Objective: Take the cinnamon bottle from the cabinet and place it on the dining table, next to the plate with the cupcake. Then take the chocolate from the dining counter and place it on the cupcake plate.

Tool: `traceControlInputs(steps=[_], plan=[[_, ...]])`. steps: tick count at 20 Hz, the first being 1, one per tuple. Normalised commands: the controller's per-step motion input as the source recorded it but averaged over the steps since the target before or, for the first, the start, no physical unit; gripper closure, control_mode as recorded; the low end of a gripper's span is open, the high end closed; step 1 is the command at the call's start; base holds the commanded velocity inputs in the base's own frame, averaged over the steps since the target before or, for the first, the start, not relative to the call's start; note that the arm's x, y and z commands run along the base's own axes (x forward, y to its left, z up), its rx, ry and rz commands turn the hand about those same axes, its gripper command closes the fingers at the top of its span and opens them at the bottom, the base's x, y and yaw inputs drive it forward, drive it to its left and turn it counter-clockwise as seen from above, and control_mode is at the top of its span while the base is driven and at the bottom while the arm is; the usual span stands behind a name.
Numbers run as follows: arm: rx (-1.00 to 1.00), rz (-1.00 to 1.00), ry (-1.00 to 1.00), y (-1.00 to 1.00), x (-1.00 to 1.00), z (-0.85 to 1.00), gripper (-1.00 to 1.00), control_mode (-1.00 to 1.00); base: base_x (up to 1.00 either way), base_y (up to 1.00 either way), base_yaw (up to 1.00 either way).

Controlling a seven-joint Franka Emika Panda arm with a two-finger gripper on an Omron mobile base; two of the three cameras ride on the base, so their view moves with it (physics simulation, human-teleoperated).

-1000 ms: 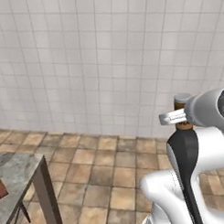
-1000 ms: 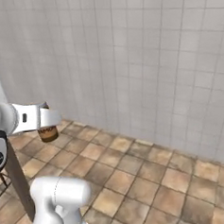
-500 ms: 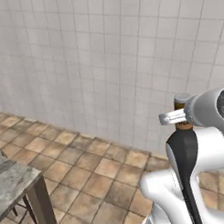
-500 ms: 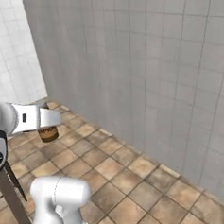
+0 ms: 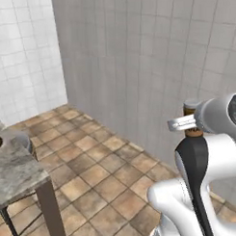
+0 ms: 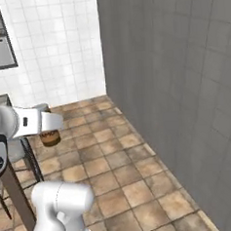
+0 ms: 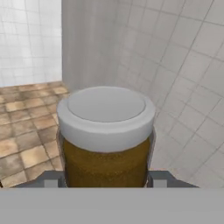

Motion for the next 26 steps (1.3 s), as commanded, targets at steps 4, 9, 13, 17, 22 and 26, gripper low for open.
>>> traceControlInputs(steps=[4,9,13,17,22,26], plan=[[0.0,0.0,0.0,0.0,0.0,0.0,1.0,1.0,0.55,-0.27,0.7],[0.0,0.0,0.0,0.0,0.0,0.0,1.0,1.0,0.55,-0.27,0.69],[0.0,0.0,0.0,0.0,0.0,0.0,1.0,1.0,0.56,-0.32,0.65],[0.0,0.0,0.0,0.0,0.0,0.0,1.0,1.0,0.6,-0.42,0.6],[0.0,0.0,0.0,0.0,0.0,0.0,1.0,1.0,0.5,-0.48,0.58],[0.0,0.0,0.0,0.0,0.0,0.0,1.0,1.0,0.4,-0.44,0.59]])
